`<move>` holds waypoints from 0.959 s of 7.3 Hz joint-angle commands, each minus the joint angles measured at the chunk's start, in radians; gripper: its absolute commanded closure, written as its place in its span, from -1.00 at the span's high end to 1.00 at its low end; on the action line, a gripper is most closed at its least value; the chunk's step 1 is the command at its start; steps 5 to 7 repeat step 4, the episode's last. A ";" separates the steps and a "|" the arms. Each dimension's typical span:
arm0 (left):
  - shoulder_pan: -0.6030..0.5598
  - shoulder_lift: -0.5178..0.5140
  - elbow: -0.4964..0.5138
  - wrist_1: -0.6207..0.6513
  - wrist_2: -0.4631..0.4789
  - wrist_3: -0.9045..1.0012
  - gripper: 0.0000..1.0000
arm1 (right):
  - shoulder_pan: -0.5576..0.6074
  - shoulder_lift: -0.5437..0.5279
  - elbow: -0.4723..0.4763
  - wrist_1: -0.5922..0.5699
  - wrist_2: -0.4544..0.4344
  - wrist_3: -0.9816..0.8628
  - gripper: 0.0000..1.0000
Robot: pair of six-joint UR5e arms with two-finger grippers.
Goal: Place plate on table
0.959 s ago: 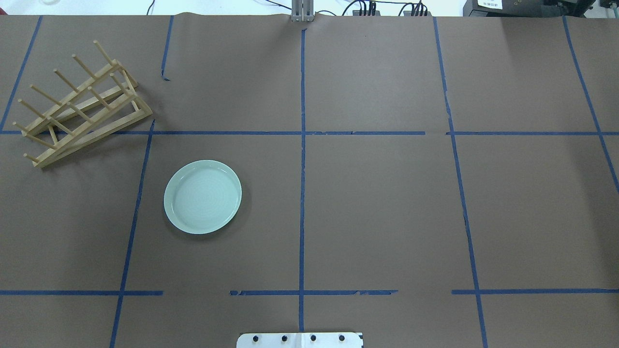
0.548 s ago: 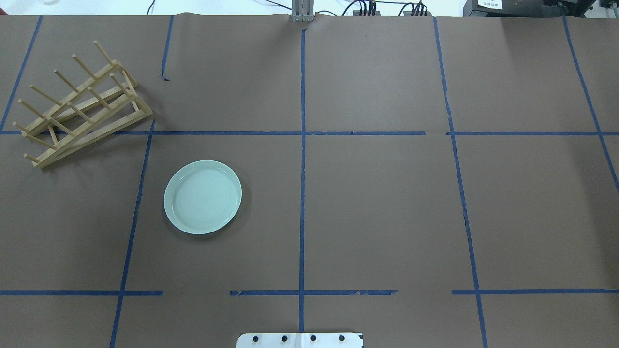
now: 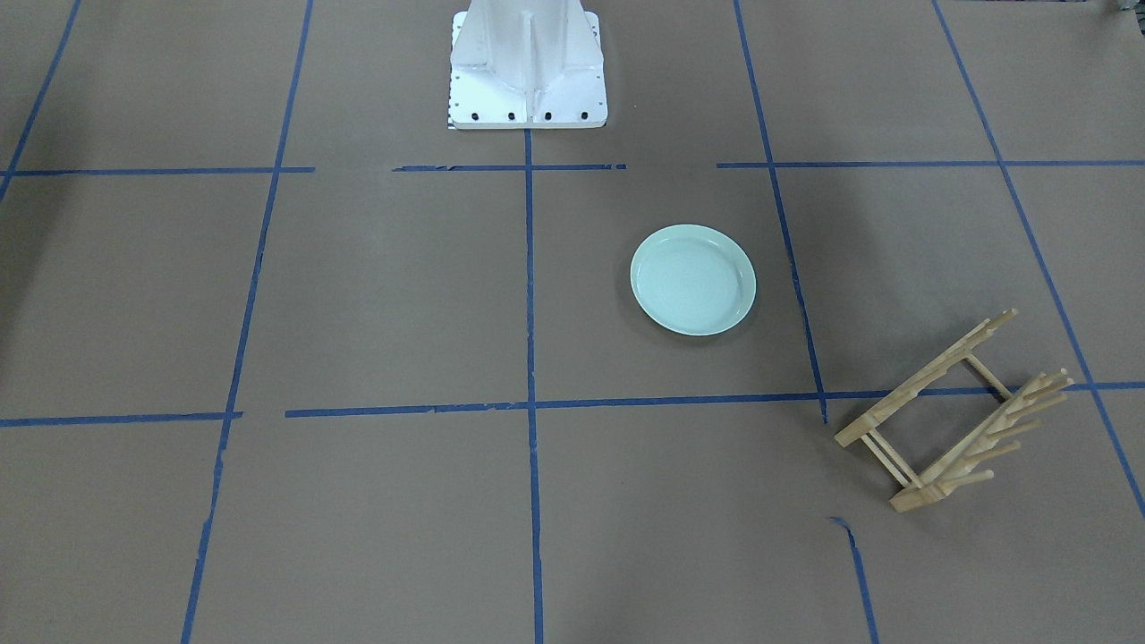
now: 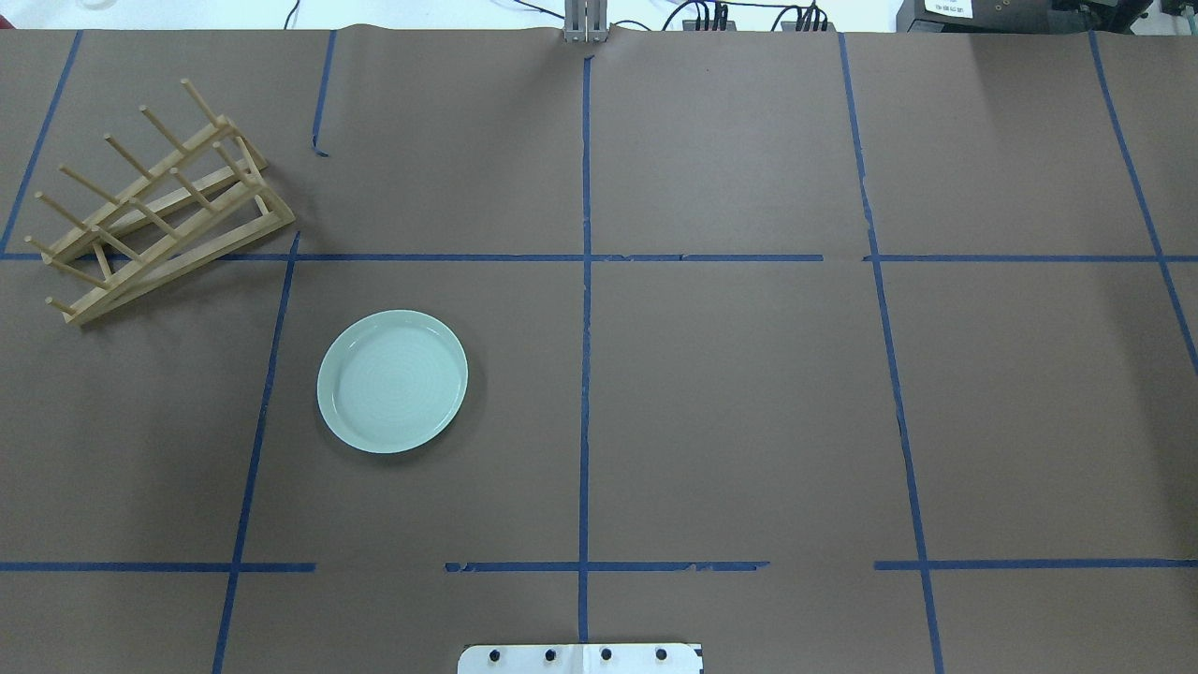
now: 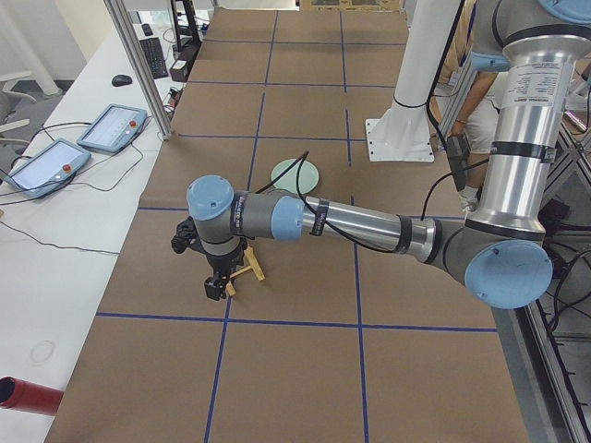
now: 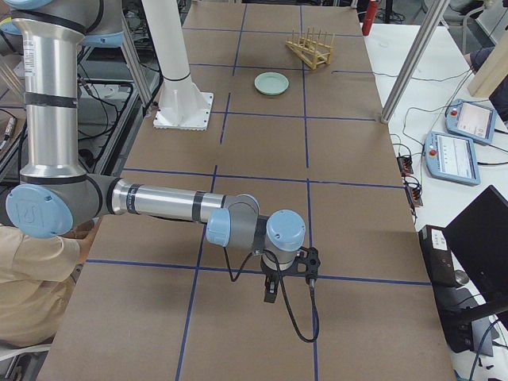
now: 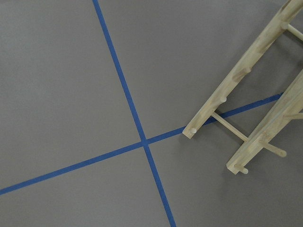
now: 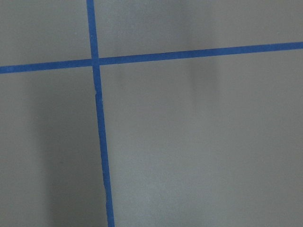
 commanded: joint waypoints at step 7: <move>0.002 -0.019 -0.028 0.060 -0.061 -0.136 1.00 | 0.000 0.000 0.000 0.000 0.000 0.000 1.00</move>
